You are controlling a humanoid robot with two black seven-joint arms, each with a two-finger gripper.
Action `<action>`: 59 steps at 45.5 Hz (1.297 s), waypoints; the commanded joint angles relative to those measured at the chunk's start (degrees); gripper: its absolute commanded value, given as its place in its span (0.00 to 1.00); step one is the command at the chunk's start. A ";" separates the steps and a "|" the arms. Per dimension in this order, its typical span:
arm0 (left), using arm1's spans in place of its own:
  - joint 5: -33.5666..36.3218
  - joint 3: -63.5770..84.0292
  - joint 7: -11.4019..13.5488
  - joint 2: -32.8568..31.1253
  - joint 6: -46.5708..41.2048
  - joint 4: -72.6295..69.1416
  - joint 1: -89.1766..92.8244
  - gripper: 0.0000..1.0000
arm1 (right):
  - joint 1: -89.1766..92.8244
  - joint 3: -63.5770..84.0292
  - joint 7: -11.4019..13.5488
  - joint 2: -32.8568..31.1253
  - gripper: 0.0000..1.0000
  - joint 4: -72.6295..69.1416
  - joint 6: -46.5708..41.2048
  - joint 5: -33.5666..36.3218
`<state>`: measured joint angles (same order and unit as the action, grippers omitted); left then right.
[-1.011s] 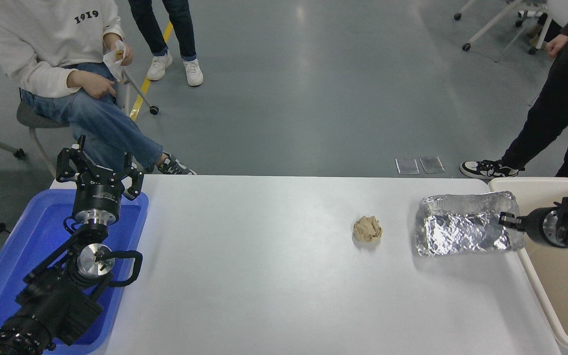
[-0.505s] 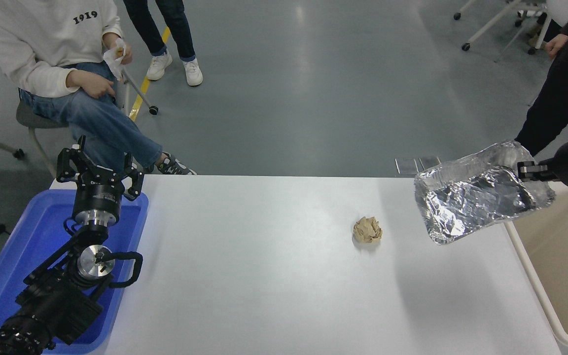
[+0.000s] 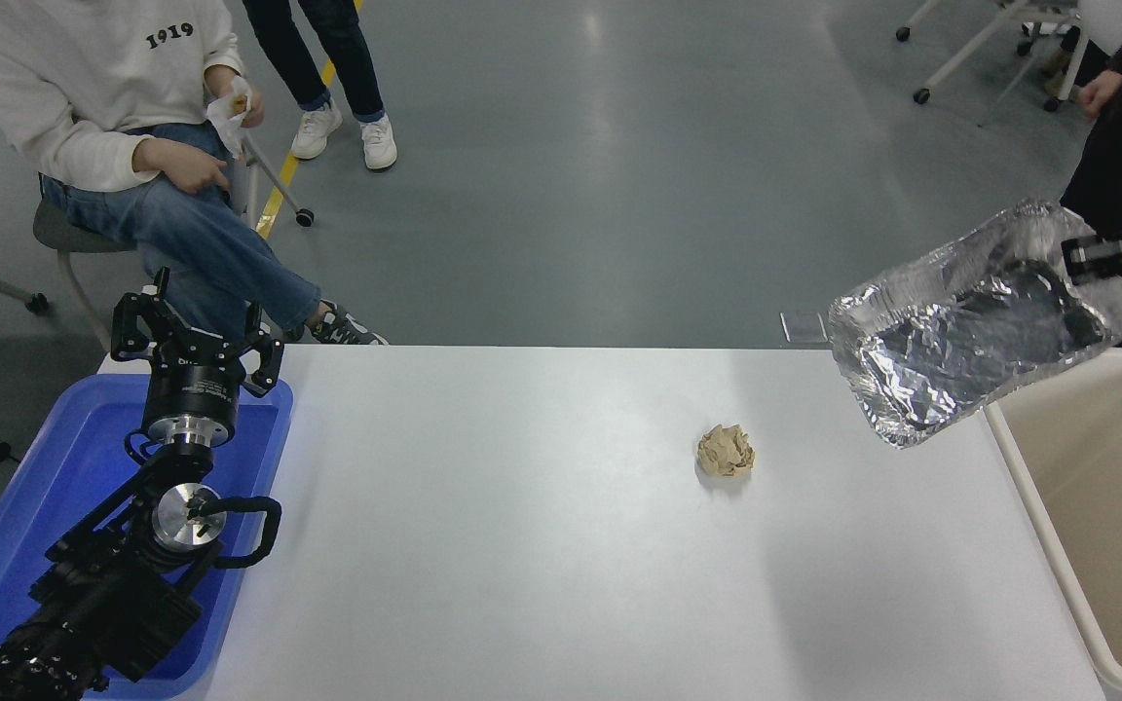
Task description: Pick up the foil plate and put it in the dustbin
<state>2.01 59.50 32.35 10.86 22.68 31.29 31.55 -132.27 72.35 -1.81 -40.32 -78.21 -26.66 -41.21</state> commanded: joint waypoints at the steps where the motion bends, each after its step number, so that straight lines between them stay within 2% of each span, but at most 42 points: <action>1: 0.01 0.00 0.00 0.04 0.00 0.00 0.00 0.99 | -4.14 1.04 0.05 0.33 0.00 -0.45 -2.43 -0.10; 19: -0.08 0.00 0.00 -0.05 0.00 0.00 0.00 0.99 | -4.40 4.20 0.23 -2.04 0.00 0.34 -3.67 -0.19; 25: -0.08 0.00 0.00 -0.05 0.00 0.00 0.09 0.99 | -2.74 6.22 0.23 -4.68 0.00 2.79 -3.75 -0.19; 32: -0.08 0.00 0.00 -0.05 0.00 0.00 0.00 0.99 | 3.32 6.22 0.23 -9.16 0.00 8.68 -3.75 -0.54; 38: -0.17 0.00 0.00 -0.05 0.00 0.00 0.00 0.99 | 12.98 4.38 -0.30 -13.29 0.00 20.27 -3.84 -0.80; 47: -0.17 0.00 0.08 -0.05 0.00 0.00 0.00 0.99 | 31.70 -8.44 -0.47 -17.86 0.00 36.18 -3.84 -0.72; 59: -0.17 0.00 0.08 -0.05 0.00 0.00 0.09 0.99 | 53.59 -25.49 -0.47 -18.13 0.00 50.07 -3.14 0.07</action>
<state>1.87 59.50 32.43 10.82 22.68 31.29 31.62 -97.71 60.60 -2.19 -56.76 -41.85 -30.27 -41.79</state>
